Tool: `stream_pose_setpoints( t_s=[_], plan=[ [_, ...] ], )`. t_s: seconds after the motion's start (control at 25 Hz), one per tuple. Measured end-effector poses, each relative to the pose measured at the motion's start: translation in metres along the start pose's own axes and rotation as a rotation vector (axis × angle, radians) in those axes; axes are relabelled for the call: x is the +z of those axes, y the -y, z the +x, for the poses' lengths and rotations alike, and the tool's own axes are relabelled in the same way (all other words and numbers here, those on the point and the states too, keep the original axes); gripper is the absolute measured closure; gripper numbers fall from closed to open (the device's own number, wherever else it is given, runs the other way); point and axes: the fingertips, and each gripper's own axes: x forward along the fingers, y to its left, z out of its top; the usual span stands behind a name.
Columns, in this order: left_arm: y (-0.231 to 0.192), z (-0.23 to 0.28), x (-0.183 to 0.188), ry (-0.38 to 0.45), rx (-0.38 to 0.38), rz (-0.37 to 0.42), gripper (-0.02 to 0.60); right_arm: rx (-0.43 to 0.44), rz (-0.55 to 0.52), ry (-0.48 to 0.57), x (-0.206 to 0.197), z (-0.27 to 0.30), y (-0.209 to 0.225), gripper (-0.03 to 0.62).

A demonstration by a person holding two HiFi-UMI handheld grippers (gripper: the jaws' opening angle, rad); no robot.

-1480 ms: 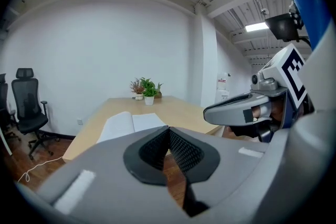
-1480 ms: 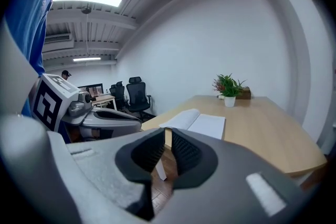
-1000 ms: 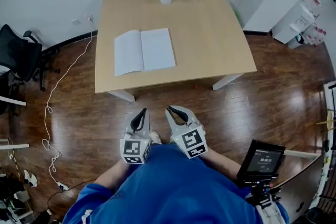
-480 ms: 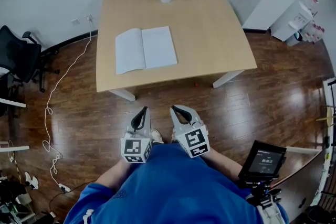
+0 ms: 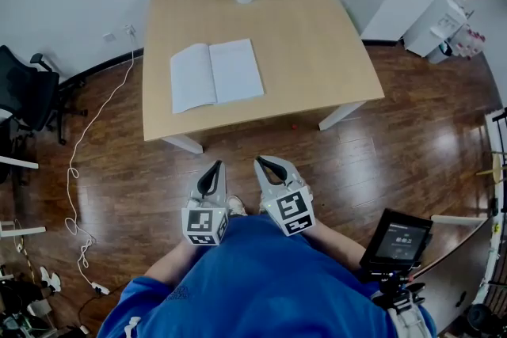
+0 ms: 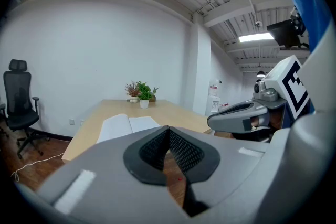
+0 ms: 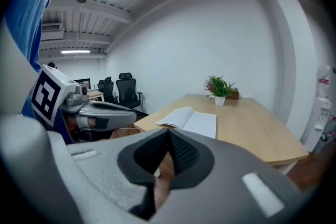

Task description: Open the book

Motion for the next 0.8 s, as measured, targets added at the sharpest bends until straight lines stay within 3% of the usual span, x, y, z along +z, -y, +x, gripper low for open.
stream_pose_setpoints(
  t_s=[0.8],
  plan=[
    [-0.0027,0.0089,-0.0010,-0.017,-0.009,-0.008,0.575,0.008,-0.020,-0.011,0.0032,0.0069,0.0061,0.591]
  ],
)
